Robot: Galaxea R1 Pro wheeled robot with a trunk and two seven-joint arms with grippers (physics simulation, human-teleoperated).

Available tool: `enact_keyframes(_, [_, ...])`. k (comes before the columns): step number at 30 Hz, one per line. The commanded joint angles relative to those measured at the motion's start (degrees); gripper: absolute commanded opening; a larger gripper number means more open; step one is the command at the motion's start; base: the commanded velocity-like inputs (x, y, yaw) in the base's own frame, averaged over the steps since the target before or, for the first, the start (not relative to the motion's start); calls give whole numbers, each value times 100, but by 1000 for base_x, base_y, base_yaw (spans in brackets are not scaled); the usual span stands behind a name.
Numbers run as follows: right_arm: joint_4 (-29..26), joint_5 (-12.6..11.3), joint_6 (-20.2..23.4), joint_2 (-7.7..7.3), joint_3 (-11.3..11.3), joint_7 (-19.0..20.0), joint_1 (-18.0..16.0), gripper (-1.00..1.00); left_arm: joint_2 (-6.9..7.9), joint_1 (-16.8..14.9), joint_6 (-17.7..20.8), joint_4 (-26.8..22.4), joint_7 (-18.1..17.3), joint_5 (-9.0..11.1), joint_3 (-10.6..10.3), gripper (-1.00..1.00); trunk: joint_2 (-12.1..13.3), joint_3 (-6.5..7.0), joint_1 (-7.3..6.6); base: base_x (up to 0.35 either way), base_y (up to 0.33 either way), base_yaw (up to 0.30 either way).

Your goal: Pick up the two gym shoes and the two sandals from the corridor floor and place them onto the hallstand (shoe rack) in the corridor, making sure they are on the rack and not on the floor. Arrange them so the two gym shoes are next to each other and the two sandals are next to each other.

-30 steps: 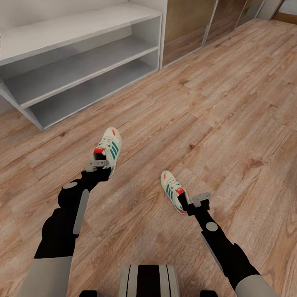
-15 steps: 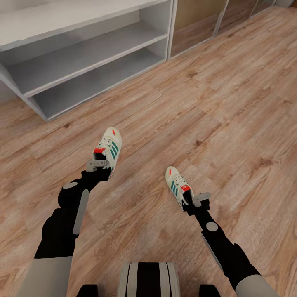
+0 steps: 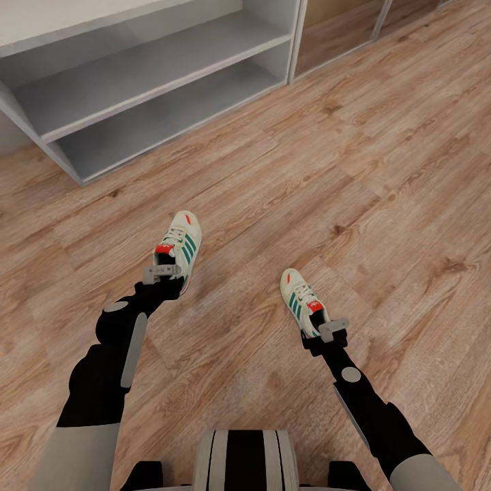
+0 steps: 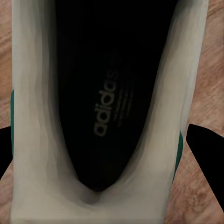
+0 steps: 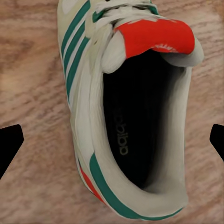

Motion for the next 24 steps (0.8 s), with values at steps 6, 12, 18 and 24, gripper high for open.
enact_keyframes(6, [-7,0,0,-6,-14,0,0,100,0,2,1,1,-1,0,0,-100,0,-2,0,0,0,3])
enact_keyframes(12, [-16,0,0,-10,-32,0,0,100,0,8,1,0,-1,0,0,-100,0,-2,0,0,0,0])
enact_keyframes(18, [-10,-16,0,-11,-36,0,0,100,0,9,-2,5,-1,0,0,-100,0,-2,0,0,0,0])
enact_keyframes(24, [-9,-19,0,-11,-37,-5,0,100,0,9,0,4,-1,0,0,-100,-3,-46,5,0,0,0])
